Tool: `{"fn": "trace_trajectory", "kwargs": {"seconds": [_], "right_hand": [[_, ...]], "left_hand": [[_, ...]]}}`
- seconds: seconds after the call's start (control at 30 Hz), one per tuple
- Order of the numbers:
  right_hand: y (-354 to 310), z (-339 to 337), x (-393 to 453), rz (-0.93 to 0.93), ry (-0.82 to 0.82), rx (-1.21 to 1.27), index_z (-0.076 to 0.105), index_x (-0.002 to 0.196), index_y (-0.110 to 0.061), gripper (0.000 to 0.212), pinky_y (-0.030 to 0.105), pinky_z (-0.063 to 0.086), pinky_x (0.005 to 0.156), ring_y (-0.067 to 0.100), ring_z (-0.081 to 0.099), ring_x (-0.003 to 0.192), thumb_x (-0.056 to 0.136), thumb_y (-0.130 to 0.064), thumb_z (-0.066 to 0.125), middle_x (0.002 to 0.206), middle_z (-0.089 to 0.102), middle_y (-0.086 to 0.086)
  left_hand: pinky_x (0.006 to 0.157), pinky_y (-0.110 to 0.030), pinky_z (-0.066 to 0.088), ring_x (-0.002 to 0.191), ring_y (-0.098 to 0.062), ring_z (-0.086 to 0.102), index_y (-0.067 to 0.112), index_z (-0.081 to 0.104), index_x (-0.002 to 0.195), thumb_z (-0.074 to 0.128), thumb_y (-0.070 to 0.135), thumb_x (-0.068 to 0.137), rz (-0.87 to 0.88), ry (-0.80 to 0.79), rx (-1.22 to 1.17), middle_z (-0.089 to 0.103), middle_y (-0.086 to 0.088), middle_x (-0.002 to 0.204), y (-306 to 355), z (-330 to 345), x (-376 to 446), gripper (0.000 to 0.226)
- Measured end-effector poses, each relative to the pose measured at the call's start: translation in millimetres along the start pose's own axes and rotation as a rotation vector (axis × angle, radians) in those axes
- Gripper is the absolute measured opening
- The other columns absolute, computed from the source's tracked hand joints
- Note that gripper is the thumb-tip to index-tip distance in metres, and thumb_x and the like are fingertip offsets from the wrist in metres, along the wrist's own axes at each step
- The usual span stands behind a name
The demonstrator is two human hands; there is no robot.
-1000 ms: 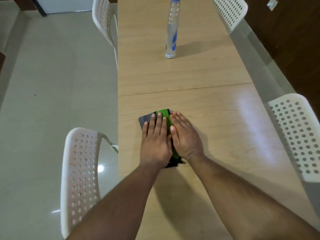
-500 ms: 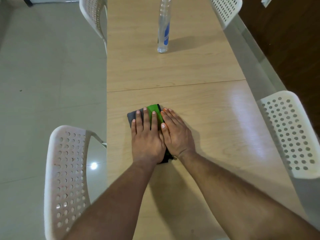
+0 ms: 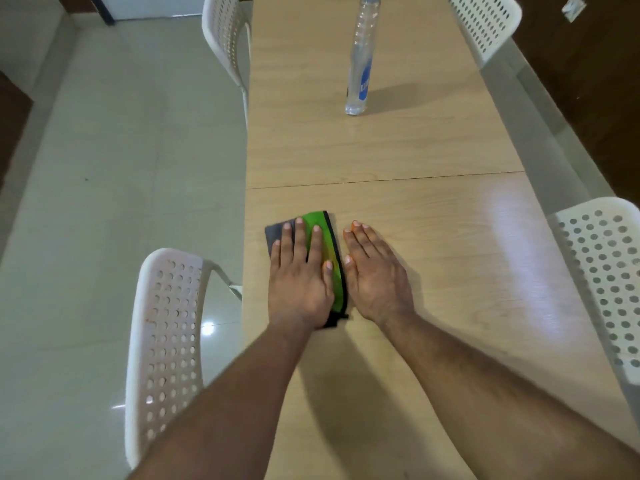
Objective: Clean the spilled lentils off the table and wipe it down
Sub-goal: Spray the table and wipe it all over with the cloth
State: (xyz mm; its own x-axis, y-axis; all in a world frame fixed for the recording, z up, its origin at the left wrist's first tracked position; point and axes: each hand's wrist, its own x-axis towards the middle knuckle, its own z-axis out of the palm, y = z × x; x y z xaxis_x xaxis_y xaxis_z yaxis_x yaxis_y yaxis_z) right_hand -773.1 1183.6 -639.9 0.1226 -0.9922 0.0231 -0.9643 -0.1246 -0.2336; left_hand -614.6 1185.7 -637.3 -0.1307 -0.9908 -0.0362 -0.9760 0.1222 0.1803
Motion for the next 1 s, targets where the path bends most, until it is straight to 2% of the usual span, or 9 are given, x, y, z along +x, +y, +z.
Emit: {"fn": "trace_trajectory", "kwargs": {"seconds": [0.13, 0.37, 0.43, 0.53, 0.63, 0.7, 0.77, 0.83, 1.0], "right_hand": [[-4.0, 0.6, 0.7, -0.005, -0.013, -0.026, 0.038, 0.162, -0.015, 0.060, 0.039, 0.021, 0.130, 0.019, 0.022, 0.160, 0.110, -0.040, 0.021, 0.171, 0.031, 0.006], [-0.2, 6.3, 4.7, -0.009, -0.024, -0.055, 0.040, 0.162, -0.020, 0.060, 0.039, 0.023, 0.129, 0.020, 0.022, 0.160, 0.108, -0.042, 0.025, 0.172, 0.029, 0.005], [-0.3, 5.0, 2.5, -0.006, -0.038, -0.056, 0.038, 0.163, -0.021, 0.060, 0.039, 0.023, 0.129, 0.020, 0.021, 0.160, 0.108, -0.042, 0.024, 0.172, 0.027, 0.004], [-3.2, -0.6, 0.1, -0.006, -0.043, -0.072, 0.036, 0.164, -0.022, 0.060, 0.042, 0.024, 0.129, 0.020, 0.019, 0.161, 0.109, -0.043, 0.020, 0.173, 0.025, 0.005], [-6.9, -4.8, -1.5, -0.025, -0.069, -0.116, 0.030, 0.166, -0.026, 0.061, 0.044, 0.022, 0.129, 0.023, 0.014, 0.162, 0.110, -0.047, 0.015, 0.175, 0.021, 0.003], [-10.1, -4.4, -3.0, -0.070, -0.106, -0.153, 0.025, 0.166, -0.031, 0.062, 0.048, 0.019, 0.130, 0.028, 0.010, 0.162, 0.109, -0.052, 0.012, 0.176, 0.016, -0.001], [-11.9, -4.4, -4.4, -0.138, -0.132, -0.192, 0.023, 0.166, -0.035, 0.062, 0.054, 0.018, 0.129, 0.033, 0.010, 0.162, 0.109, -0.054, 0.012, 0.176, 0.015, -0.004], [-10.4, -2.9, -4.6, -0.191, -0.138, -0.211, 0.024, 0.166, -0.034, 0.061, 0.057, 0.019, 0.127, 0.029, 0.010, 0.162, 0.109, -0.053, 0.014, 0.176, 0.014, -0.006], [-6.8, 0.0, -1.2, -0.199, -0.102, -0.187, 0.028, 0.165, -0.033, 0.059, 0.052, 0.021, 0.127, 0.017, 0.014, 0.162, 0.110, -0.050, 0.020, 0.174, 0.020, -0.006]], "left_hand": [[0.132, -0.050, 0.005, 0.163, -0.027, -0.010, 0.020, 0.008, 0.169, 0.018, 0.047, 0.110, -0.001, -0.003, 0.013, -0.002, -0.011, 0.177, -8.1, 1.4, -0.2, 0.066], [0.131, -0.051, 0.006, 0.163, -0.034, 0.003, 0.016, 0.017, 0.168, 0.017, 0.047, 0.106, -0.047, -0.005, 0.014, 0.009, -0.015, 0.176, -16.4, -4.2, 101.8, 0.070], [0.131, -0.051, 0.007, 0.163, -0.034, 0.003, 0.015, 0.018, 0.168, 0.017, 0.046, 0.106, -0.060, 0.006, -0.009, 0.008, -0.016, 0.176, -13.8, -1.9, 92.1, 0.070], [0.131, -0.051, 0.008, 0.163, -0.032, -0.001, 0.015, 0.016, 0.168, 0.019, 0.044, 0.108, -0.070, 0.057, -0.032, 0.005, -0.016, 0.176, -12.7, 3.5, 34.7, 0.068], [0.131, -0.050, 0.006, 0.163, -0.029, -0.008, 0.016, 0.012, 0.169, 0.020, 0.045, 0.109, -0.076, 0.024, -0.034, -0.001, -0.013, 0.177, -19.3, 5.7, -17.3, 0.067], [0.131, -0.051, 0.005, 0.163, -0.029, -0.008, 0.017, 0.011, 0.169, 0.020, 0.045, 0.109, -0.078, 0.012, -0.021, -0.001, -0.013, 0.177, -24.6, 5.3, -21.7, 0.067], [0.131, -0.051, 0.005, 0.163, -0.030, -0.005, 0.017, 0.012, 0.169, 0.019, 0.046, 0.108, -0.092, 0.018, -0.010, 0.002, -0.014, 0.176, -27.9, 3.4, -2.7, 0.068], [0.131, -0.051, 0.005, 0.163, -0.032, -0.002, 0.017, 0.014, 0.169, 0.018, 0.047, 0.107, -0.113, 0.021, -0.004, 0.005, -0.015, 0.176, -31.1, -0.2, 31.1, 0.069], [0.131, -0.053, 0.005, 0.162, -0.035, 0.001, 0.014, 0.016, 0.168, 0.021, 0.046, 0.106, -0.232, 0.007, -0.019, 0.008, -0.016, 0.176, -42.0, -6.3, 96.7, 0.071]]}}
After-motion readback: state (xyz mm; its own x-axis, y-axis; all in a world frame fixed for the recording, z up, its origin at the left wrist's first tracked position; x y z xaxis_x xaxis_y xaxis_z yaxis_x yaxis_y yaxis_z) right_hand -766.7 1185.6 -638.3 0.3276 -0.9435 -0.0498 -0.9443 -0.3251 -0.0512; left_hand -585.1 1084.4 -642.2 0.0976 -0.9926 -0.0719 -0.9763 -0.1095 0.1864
